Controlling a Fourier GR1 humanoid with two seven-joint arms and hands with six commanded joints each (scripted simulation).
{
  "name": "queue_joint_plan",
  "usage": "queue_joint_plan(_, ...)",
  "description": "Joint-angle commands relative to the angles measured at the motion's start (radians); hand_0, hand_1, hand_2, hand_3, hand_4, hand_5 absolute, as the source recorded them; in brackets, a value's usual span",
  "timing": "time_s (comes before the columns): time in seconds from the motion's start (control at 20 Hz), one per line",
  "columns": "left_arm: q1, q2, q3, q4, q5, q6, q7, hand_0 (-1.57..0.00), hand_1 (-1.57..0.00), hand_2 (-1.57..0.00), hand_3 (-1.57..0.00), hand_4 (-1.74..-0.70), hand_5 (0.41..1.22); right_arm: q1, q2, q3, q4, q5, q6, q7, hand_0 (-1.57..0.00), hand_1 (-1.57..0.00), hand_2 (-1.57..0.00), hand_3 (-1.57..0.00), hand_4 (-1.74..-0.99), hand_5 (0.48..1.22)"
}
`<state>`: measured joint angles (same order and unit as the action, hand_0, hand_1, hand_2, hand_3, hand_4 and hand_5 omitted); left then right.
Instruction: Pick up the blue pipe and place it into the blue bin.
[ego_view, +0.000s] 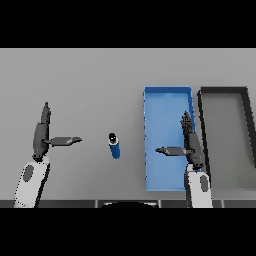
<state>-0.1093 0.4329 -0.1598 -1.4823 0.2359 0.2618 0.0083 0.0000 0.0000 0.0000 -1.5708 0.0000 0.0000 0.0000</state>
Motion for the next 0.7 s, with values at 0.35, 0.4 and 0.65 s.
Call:
queue_joint_plan(0.35,0.059,0.109,-0.046,-0.029,-0.013,-0.162,-0.106,0.00,0.00,0.00,0.00,-1.01,0.588,0.075,-0.110,0.032,-0.064,0.059,0.063,-0.101,0.00,0.00,0.00,0.00,-1.227,0.603)
queue_joint_plan(0.4,0.065,0.126,-0.063,-0.016,-0.029,-0.196,-0.123,0.00,0.00,0.00,0.00,-1.01,0.588,0.087,-0.118,0.055,-0.089,0.078,0.074,-0.105,0.00,0.00,0.00,0.00,-1.230,0.601)
queue_joint_plan(0.65,0.085,0.165,-0.076,-0.040,-0.014,-0.265,-0.151,0.00,0.00,0.00,0.00,-1.01,0.589,0.110,-0.135,0.077,-0.123,0.113,0.074,-0.076,0.00,0.00,0.00,0.00,-1.226,0.593)
